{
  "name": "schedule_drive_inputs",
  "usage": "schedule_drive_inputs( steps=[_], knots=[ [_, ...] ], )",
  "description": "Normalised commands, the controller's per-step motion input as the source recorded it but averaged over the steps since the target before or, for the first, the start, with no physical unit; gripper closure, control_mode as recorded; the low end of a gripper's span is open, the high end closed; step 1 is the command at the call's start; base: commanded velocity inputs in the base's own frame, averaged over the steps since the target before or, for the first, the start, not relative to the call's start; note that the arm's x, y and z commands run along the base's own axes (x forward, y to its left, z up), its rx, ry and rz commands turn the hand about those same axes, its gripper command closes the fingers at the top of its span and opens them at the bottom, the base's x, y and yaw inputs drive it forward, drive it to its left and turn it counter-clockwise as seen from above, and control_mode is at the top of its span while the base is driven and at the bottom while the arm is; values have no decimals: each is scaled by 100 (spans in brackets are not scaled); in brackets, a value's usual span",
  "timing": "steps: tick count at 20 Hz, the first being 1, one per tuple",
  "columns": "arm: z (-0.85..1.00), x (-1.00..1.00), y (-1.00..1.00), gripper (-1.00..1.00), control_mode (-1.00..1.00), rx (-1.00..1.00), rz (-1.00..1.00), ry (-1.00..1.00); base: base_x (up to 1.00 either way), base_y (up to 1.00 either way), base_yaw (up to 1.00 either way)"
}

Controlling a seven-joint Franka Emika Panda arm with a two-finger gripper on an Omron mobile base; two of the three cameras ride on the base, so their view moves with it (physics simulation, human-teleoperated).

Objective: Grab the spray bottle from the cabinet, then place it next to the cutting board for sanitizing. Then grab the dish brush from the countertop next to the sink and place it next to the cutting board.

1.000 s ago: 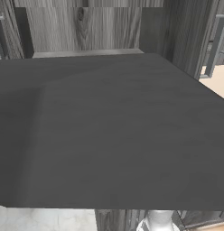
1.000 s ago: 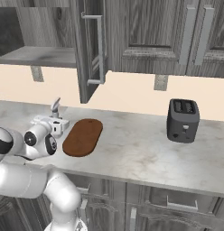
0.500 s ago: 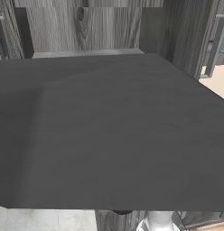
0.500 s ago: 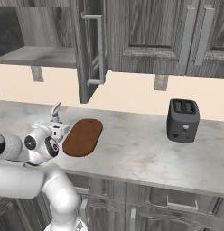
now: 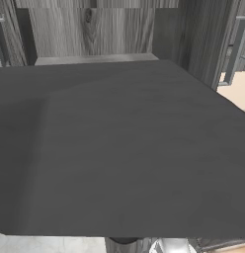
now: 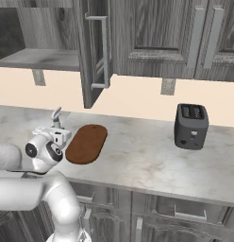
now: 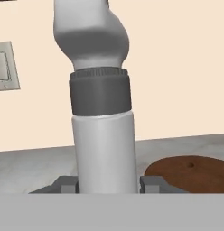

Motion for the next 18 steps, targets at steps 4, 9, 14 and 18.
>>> schedule_drive_inputs(
  steps=[4, 9, 14, 18],
  knots=[
    [-23, 0, 0, -100, -100, 0, 0, 0, 0, 0, 0],
    [-2, 0, -2, -100, -100, 0, 0, 0, 0, 0, 0],
    [0, 0, 0, -100, -100, 0, 0, 0, 0, 0, 0],
    [0, -20, 0, -100, -100, 0, 0, -1, 0, 0, 0]
  ],
)
